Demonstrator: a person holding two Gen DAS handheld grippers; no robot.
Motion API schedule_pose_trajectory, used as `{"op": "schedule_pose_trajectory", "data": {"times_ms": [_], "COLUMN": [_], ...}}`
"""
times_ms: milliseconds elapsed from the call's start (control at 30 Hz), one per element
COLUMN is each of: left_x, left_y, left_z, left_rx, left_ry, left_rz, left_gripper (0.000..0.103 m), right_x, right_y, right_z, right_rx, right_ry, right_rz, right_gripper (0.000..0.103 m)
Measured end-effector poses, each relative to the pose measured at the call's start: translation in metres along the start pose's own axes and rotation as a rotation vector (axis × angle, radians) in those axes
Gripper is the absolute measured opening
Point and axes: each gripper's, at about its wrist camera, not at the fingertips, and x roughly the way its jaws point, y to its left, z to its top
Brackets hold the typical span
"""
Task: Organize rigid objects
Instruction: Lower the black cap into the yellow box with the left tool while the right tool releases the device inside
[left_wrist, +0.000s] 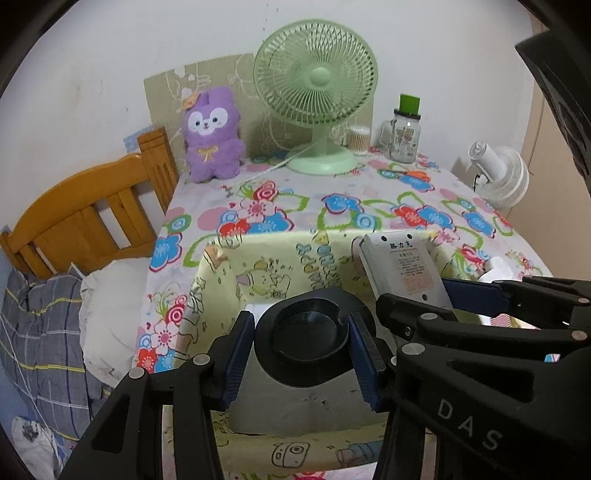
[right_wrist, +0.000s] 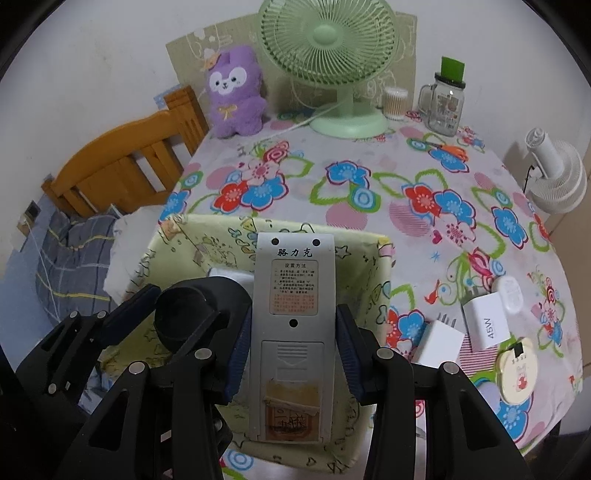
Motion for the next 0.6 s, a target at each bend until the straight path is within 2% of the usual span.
{"op": "schedule_pose_trajectory", "data": {"times_ms": [200, 467, 533, 600], "left_x": [0.015, 0.019, 0.018, 0.015], "left_y": [0.001, 0.005, 0.005, 0.005], "left_z": [-0.006, -0.005, -0.005, -0.005], "left_rx": [-0.011, -0.039, -0.040, -0.042], "left_ry": [0.040, 0.050, 0.049, 0.045], "left_rz": [-0.013, -0.016, -0.013, 0.024], "left_gripper": [0.053, 0.055, 0.062, 0.077], "right_x": [0.019, 0.023, 0.023, 0.021], "right_y": [-0.003, 0.002, 0.002, 0.002], "right_z": [-0.004, -0.004, -0.004, -0.002], "right_rx": [0.017, -0.001, -0.010, -0.021], "right_ry": [0.053, 0.046, 0.047, 0.042], "right_rz": [-0.020, -0.039, -0.035, -0.055], "right_gripper": [0.047, 0.047, 0.049, 0.052]}}
